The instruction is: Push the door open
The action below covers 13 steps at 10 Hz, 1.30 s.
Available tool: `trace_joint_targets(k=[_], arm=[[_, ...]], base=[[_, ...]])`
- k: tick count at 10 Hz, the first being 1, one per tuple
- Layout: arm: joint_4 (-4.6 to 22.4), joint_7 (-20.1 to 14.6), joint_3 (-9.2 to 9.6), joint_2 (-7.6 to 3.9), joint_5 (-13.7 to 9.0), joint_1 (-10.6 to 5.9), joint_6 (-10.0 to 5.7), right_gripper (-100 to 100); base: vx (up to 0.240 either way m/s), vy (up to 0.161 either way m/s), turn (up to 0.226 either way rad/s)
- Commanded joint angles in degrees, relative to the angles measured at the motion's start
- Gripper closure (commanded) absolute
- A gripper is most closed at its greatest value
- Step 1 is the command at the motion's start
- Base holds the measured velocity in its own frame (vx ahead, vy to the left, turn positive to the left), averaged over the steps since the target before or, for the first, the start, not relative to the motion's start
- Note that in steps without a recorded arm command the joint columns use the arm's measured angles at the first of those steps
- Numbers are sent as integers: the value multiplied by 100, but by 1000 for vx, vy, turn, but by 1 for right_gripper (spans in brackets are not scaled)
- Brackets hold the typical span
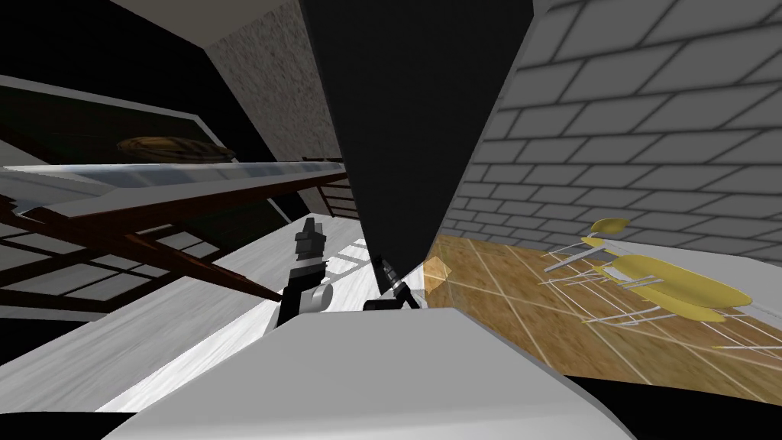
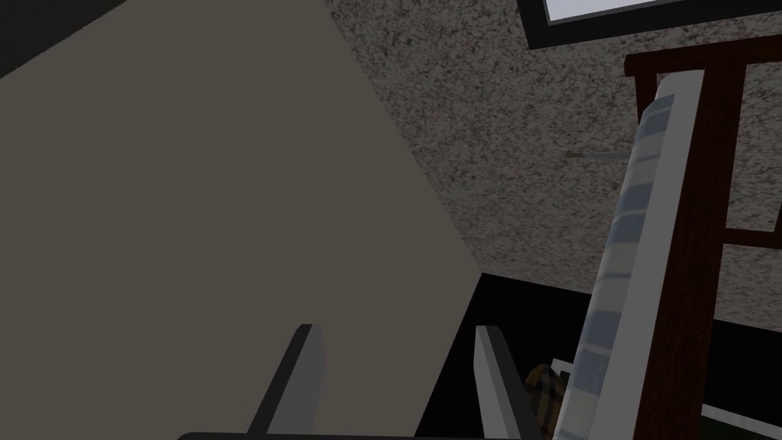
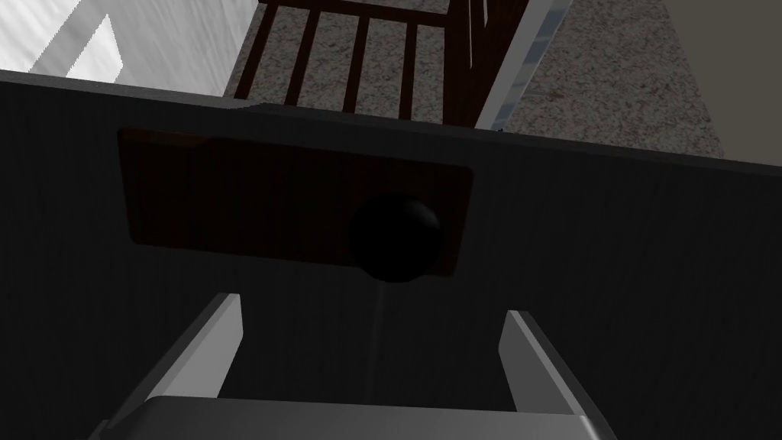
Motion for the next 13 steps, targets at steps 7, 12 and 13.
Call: trace_joint_targets(k=[7,12,13], arm=[[-4,16,-22,108,-2,14,-24,100],[51,74,-302,-10,-79,-20,-2,100],[66,93,-394,-18,-104,-33,2,100]], base=[[52,35,8],[53,94,-40],[137,182,-74]])
